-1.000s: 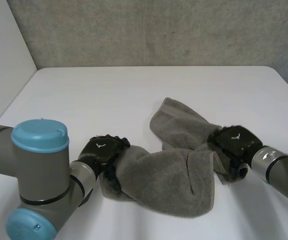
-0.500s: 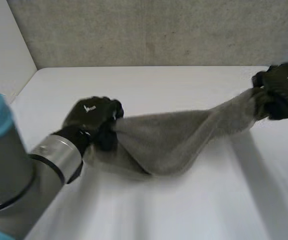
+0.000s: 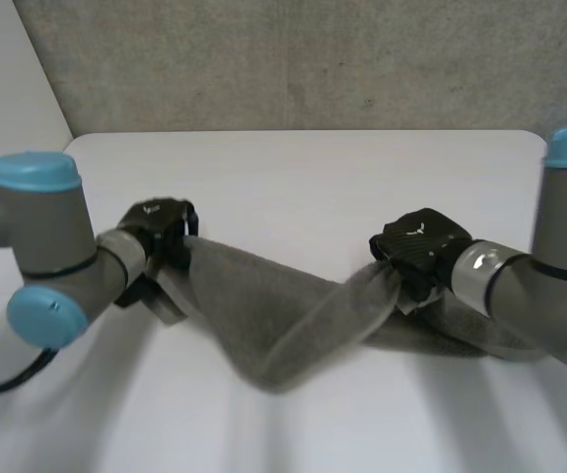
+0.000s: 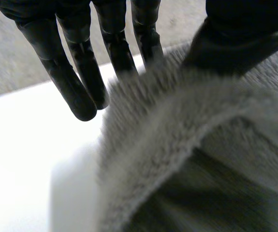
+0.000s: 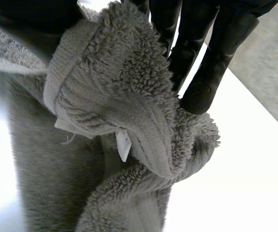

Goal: Fold the towel.

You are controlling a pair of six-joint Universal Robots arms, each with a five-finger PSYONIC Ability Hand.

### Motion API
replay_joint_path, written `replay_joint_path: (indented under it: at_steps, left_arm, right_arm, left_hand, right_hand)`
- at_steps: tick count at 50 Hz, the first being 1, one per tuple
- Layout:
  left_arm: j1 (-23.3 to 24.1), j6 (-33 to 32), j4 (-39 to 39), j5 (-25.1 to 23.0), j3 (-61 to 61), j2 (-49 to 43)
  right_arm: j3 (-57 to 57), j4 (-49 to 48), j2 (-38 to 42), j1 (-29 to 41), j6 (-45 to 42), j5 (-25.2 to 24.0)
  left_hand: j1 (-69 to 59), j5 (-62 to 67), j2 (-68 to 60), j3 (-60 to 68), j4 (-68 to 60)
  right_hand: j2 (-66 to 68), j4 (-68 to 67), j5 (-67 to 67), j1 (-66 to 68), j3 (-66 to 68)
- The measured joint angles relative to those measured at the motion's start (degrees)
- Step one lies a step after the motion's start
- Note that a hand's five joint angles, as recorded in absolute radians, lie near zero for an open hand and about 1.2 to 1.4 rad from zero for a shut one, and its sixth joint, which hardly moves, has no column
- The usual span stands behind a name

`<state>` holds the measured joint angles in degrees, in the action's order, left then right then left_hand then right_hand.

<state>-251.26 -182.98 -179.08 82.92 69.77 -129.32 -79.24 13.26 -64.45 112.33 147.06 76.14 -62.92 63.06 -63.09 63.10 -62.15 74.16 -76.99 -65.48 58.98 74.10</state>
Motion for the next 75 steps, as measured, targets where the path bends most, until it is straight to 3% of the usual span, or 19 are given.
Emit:
replay_joint_path:
  at_steps: [6,10,19,23,28,35,44,58,62,66,75]
  left_arm:
    - [-0.4,-0.6,-0.1,0.5,-10.4,-4.9]
    - [-0.2,-0.7,0.0,1.3,-12.5,-4.7]
    - [0.5,-0.5,0.4,3.0,-4.8,4.1]
    - [1.5,-0.5,0.1,2.7,5.5,12.1]
    - [5.8,-0.6,-0.9,1.7,16.7,19.5]
    - [13.7,-1.0,-2.2,0.7,24.9,22.6]
    - [18.5,-3.2,-3.9,0.6,26.7,19.7]
    - [19.3,-5.3,-14.4,1.5,19.4,9.3]
    - [19.2,-5.3,-15.3,1.6,15.9,6.4]
    - [19.2,-5.2,-15.2,1.6,12.7,3.7]
    - [19.2,-5.2,-14.9,1.7,8.5,-0.6]
  right_arm:
    - [1.3,-6.4,2.2,0.2,4.3,3.8]
    - [-0.3,-10.5,1.6,-0.5,5.7,6.1]
    - [-5.4,-19.1,0.3,-3.3,6.1,10.9]
    - [-6.1,-21.5,1.1,-7.6,6.4,12.1]
    - [-4.9,-21.9,5.1,-10.4,7.4,12.3]
    - [-3.6,-20.7,9.2,-10.9,8.2,12.0]
    - [-4.5,-20.5,9.5,-10.9,8.5,11.6]
    - [-5.6,-20.7,9.6,-10.8,8.4,11.4]
    - [-5.7,-20.8,9.6,-10.8,8.4,11.3]
    - [-5.8,-20.8,9.6,-10.8,8.4,11.3]
    - [-5.9,-20.9,9.6,-10.9,8.3,11.3]
  left_hand:
    - [43.4,-43.8,42.9,-43.8,42.5]
    - [47.1,-49.4,47.5,-48.1,46.4]
    - [47.2,-49.6,47.5,-48.2,46.4]
    - [47.2,-48.8,47.5,-48.1,46.4]
    - [45.3,-45.0,45.1,-45.4,44.8]
    - [34.0,-33.9,34.6,-34.3,33.1]
    - [33.5,-33.2,34.2,-33.8,32.8]
    - [33.2,-33.0,33.9,-33.5,32.5]
    - [28.7,-28.9,29.1,-28.9,28.3]
    - [16.6,-17.5,17.2,-17.2,15.9]
    - [14.6,-15.2,14.7,-14.7,13.8]
  right_hand:
    - [0.0,0.0,0.0,0.0,0.0]
    - [0.0,0.0,0.0,0.0,0.0]
    - [0.0,0.0,0.0,0.0,0.0]
    - [0.0,0.0,0.0,0.0,0.0]
    - [0.0,0.0,0.0,0.0,0.0]
    - [0.0,0.0,0.0,0.0,0.0]
    - [0.0,0.0,-0.5,0.0,0.2]
    - [0.0,0.0,-0.6,0.0,0.2]
    - [0.0,0.0,-0.6,0.0,0.2]
    - [0.0,-0.1,-0.6,0.0,0.2]
    - [0.0,-0.1,-0.6,0.0,0.2]
